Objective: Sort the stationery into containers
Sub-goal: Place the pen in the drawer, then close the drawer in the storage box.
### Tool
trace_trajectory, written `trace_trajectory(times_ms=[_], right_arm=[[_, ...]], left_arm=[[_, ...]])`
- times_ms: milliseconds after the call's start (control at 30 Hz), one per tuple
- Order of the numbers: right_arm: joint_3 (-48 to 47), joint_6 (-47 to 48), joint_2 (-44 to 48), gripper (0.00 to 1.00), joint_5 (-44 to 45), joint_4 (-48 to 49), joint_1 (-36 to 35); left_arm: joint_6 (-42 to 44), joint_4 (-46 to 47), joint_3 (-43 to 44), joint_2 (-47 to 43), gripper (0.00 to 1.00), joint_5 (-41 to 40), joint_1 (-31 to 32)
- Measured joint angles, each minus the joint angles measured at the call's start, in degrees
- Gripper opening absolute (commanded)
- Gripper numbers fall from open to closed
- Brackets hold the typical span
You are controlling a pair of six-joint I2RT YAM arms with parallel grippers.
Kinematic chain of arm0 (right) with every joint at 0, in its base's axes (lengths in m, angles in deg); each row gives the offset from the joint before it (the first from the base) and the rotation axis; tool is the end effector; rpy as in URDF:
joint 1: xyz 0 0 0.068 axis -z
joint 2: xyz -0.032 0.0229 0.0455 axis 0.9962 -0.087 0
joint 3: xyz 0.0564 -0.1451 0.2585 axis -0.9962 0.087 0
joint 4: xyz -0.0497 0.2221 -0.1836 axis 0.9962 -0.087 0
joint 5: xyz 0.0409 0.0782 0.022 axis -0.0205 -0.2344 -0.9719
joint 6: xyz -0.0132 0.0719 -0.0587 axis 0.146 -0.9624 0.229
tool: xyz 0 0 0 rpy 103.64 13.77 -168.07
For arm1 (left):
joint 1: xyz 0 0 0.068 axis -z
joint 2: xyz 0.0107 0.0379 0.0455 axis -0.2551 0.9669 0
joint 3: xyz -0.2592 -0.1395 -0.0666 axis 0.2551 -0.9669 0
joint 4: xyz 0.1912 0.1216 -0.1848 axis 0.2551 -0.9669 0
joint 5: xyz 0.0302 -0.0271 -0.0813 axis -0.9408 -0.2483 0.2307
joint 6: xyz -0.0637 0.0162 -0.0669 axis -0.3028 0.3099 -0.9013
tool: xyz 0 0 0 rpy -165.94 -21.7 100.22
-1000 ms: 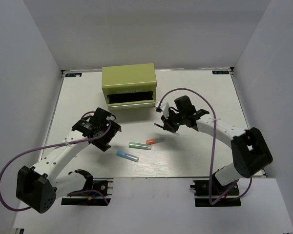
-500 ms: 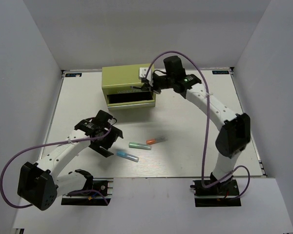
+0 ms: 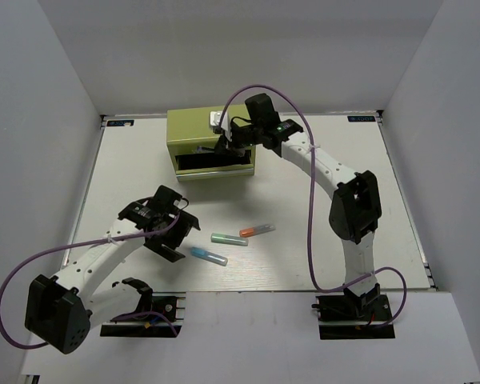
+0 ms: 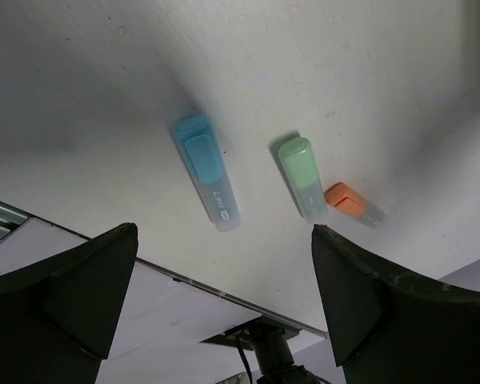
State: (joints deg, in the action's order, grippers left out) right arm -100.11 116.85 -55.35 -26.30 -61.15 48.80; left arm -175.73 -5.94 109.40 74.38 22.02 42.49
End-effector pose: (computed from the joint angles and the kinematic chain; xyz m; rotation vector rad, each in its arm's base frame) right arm 0.4178 0.3726 0.3282 -1.5915 1.2470 0.6306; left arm 0.1813 -0.0949 0.1911 -1.4587 2.5885 -0.3431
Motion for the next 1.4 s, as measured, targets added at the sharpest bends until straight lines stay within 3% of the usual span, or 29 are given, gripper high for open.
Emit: trace_trajectory(times_ms=[100,233,267,400,633,833,1400], right_arm=[[0.1,-0.4,-0.2,0.48,0.6,0.4,0.0],[0.9,-0.1,-0.2,0.49,1.4,1.0,0.1],[1.1,-0.1,-0.2,0.47,1.5,1.1,0.1],[1.4,0.8,-0.2,0.0,0.5,0.6,0.2],[1.6,12.0,-0.1,0.0,-6.8,-13.2,-0.4],[4.6,16.4,-0.5,0.0,-2.5,-17.5,-3.1],[4.1,3.2,-6.2,0.0,25.5,0.3,-7.3]], left_arm=[[-0.1,0.0,-0.1,0.0,1.0,0.0,0.0],[-0.2,0.3,-0.1,0.0,1.0,0.0,0.0],[-0.2,0.5,-0.1,0.0,1.0,0.0,0.0],[-0.2,1.4,-0.7,0.2,1.0,0.1,0.0],[-0.2,2.0,-2.1,0.4,1.0,0.7,0.0],[-0.3,2.8,-2.1,0.7,1.0,0.9,0.0],[-0.4,3.3,-3.0,0.9,1.0,1.7,0.0]])
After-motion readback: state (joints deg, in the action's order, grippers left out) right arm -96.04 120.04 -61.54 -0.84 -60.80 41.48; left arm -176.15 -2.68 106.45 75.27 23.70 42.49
